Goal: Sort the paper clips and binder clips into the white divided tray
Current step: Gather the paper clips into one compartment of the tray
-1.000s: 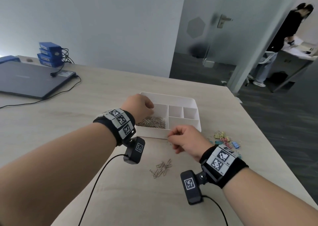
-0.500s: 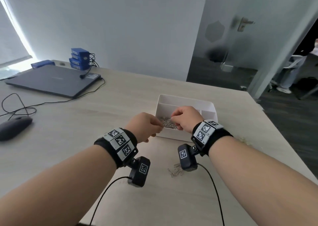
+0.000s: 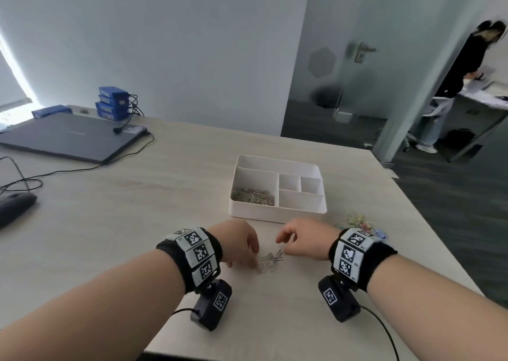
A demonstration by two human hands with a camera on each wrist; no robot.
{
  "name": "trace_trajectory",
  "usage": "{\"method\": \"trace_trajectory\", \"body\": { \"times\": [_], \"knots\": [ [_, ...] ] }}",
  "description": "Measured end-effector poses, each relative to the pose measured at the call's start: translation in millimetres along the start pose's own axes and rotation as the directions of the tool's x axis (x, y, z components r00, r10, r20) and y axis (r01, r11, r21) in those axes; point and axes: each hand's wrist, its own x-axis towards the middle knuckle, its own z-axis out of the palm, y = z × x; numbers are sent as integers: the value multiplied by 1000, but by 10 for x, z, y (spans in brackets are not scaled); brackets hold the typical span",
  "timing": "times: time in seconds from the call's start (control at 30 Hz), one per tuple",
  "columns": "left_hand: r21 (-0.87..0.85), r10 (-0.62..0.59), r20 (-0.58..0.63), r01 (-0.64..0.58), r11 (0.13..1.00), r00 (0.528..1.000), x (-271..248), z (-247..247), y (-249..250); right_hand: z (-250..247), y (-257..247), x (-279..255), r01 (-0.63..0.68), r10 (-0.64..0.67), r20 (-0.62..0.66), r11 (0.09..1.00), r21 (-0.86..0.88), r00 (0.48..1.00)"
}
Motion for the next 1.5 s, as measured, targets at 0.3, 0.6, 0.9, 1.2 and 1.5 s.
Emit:
{"method": "trace_trajectory", "body": {
  "times": [0.3, 0.6, 0.9, 1.2, 1.5],
  "knots": [
    [170, 52, -102, -34, 985, 993, -20, 150, 175, 244, -69, -54, 18, -25, -50, 990, -138, 998],
    [19, 5, -153, -3, 1000, 988, -18, 143, 141, 252, -26, -95, -24, 21, -86, 999, -37, 996],
    [71, 94, -110, -87, 994, 989, -23, 198, 222, 350, -70, -38, -3, -3, -79, 997, -72, 997],
    [75, 26, -192, -12, 997, 981, -28, 174, 140, 356, -6, -29, 39, -40, -105, 999, -6, 994],
    [242, 45, -184, 1, 970, 982, 25, 296, 290, 353, -87, 11, 133, -139, -76, 988, -82, 987]
  ]
}}
